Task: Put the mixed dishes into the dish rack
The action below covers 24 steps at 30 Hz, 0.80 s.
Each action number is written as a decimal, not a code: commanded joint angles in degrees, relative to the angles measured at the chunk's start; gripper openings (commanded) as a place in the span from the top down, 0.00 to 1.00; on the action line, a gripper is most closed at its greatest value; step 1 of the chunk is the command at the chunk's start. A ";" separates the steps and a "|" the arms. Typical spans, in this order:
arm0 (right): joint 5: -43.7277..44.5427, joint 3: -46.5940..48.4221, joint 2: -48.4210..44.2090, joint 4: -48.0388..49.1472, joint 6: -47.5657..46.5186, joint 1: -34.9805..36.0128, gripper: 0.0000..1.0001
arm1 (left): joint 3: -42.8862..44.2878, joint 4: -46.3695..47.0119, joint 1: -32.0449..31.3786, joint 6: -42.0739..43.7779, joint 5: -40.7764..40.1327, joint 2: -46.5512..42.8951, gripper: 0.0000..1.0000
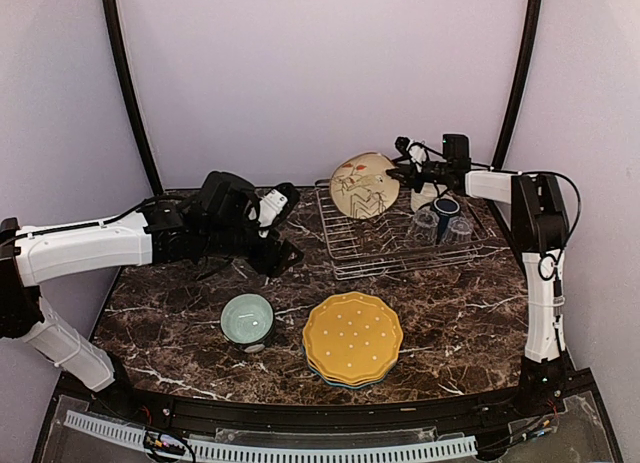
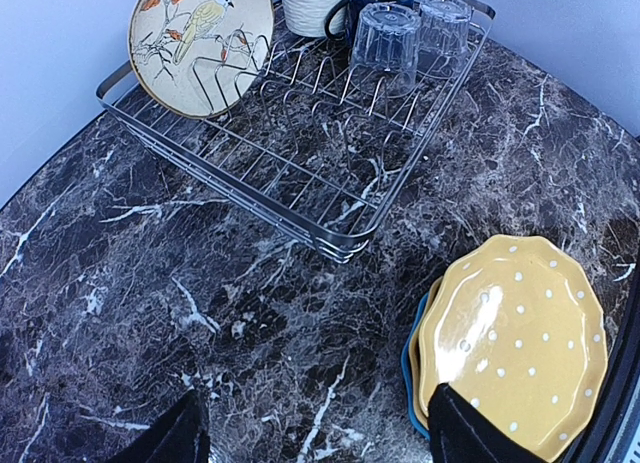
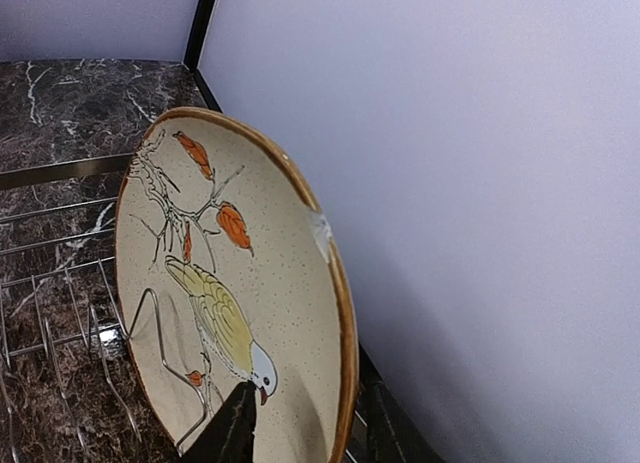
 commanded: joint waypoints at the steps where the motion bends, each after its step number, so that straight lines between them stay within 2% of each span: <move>1: 1.46 2.30 -1.03 0.56 3.15 0.88 0.59 | -1.31 -0.92 -0.05 -0.37 -0.32 -0.70 0.26; 5: 7.00 2.21 -3.32 1.07 7.28 1.31 0.39 | -0.79 -1.88 -0.03 -0.76 -0.75 -0.51 0.26; 8: 14.07 0.92 -8.18 -1.32 8.81 1.82 0.14 | -0.04 -3.74 -0.04 -1.57 -0.75 0.20 0.26; 9: 16.80 -0.33 -10.34 -2.15 9.47 2.13 0.10 | 0.43 -4.17 -0.05 -1.92 0.34 0.46 0.26; 14: 25.02 -13.48 -25.15 -6.34 16.90 4.33 0.04 | 3.28 -9.85 -0.15 -2.61 10.11 4.69 0.26; 18: 30.53 -25.17 -37.02 -11.81 21.74 9.50 0.02 | 5.68 -13.10 -0.39 -2.66 15.47 9.52 0.26; 20: 32.38 -29.88 -41.84 -15.30 24.14 12.67 0.03 | 7.73 -14.74 -0.44 -2.83 17.32 12.52 0.30; 24: 34.59 -37.53 -49.34 -21.26 26.79 18.67 0.04 | 11.09 -17.21 -0.60 -2.68 20.88 17.80 0.43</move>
